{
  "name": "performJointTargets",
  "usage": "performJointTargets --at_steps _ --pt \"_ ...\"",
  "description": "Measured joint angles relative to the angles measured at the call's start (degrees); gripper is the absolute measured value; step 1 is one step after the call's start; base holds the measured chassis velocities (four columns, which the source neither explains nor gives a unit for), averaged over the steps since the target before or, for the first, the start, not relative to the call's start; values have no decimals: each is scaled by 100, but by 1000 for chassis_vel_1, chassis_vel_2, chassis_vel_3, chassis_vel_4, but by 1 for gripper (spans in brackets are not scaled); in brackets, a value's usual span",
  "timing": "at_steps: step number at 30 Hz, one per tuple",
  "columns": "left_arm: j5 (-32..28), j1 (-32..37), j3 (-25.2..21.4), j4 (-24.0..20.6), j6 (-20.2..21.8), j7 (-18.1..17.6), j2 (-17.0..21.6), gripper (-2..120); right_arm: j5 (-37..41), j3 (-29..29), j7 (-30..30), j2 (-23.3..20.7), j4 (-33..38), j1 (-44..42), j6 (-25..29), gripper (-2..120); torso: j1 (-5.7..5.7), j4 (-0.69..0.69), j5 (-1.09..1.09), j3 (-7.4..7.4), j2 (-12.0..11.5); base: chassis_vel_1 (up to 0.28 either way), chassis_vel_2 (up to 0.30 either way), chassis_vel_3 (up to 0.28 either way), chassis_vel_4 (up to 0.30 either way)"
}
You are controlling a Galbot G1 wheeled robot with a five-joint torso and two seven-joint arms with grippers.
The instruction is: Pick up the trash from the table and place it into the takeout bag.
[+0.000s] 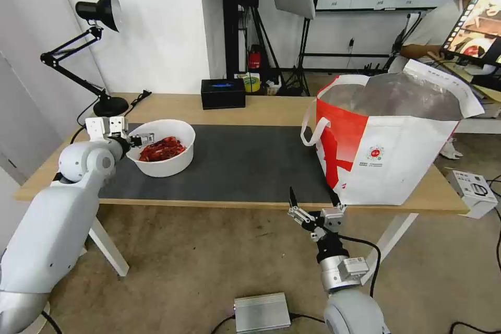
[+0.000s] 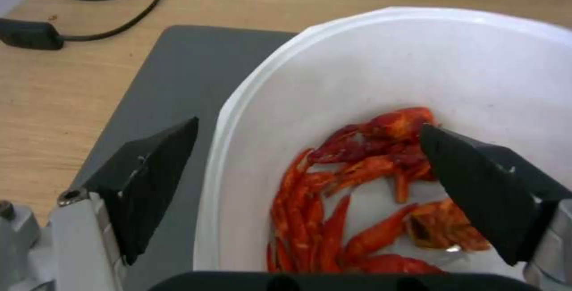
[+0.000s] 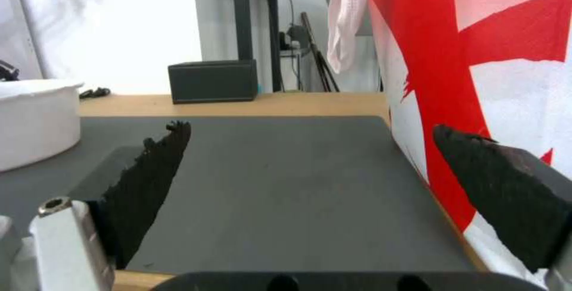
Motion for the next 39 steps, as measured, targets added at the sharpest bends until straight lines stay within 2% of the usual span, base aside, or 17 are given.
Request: performJointTargets --at_steps 7,15,18,22,24,25,28,29,32,33,39 --pt "162 -52 109 309 -13 165 13 100 0 0 0 0 0 0 0 100 0 0 1 0 0 0 0 0 0" --pt "308 9 84 348 -23 371 -10 98 0 0 0 0 0 0 0 100 0 1 1 -1 0 0 0 0 0" --pt "320 36 54 323 -44 407 -46 85 0 0 0 0 0 0 0 100 -1 1 2 -1 0 0 0 0 0" --pt "321 54 36 300 -49 418 -59 76 0 0 0 0 0 0 0 100 -1 1 2 -1 0 0 0 0 0" --pt "321 86 23 274 -47 434 -70 64 0 0 0 0 0 0 0 100 -1 1 0 -1 0 0 0 0 0" --pt "321 86 23 274 -47 434 -70 64 0 0 0 0 0 0 0 100 -1 1 0 -1 0 0 0 0 0" --pt "314 138 18 241 -7 461 -84 50 0 1 0 0 0 0 0 100 0 -1 -5 1 0 0 0 0 0" --pt "314 138 18 241 -7 461 -84 50 0 1 0 0 0 0 0 100 0 -1 -5 1 0 0 0 0 0" --pt "318 167 -4 163 -8 462 -83 35 0 0 0 0 0 0 0 100 0 -1 0 0 0 0 0 0 0" --pt "318 167 -4 163 -8 462 -83 35 0 0 0 0 0 0 0 100 0 -1 0 0 0 0 0 0 0" --pt "317 244 -43 2 -12 460 -56 11 0 0 0 0 0 0 0 100 -1 0 1 0 0 0 0 0 0"
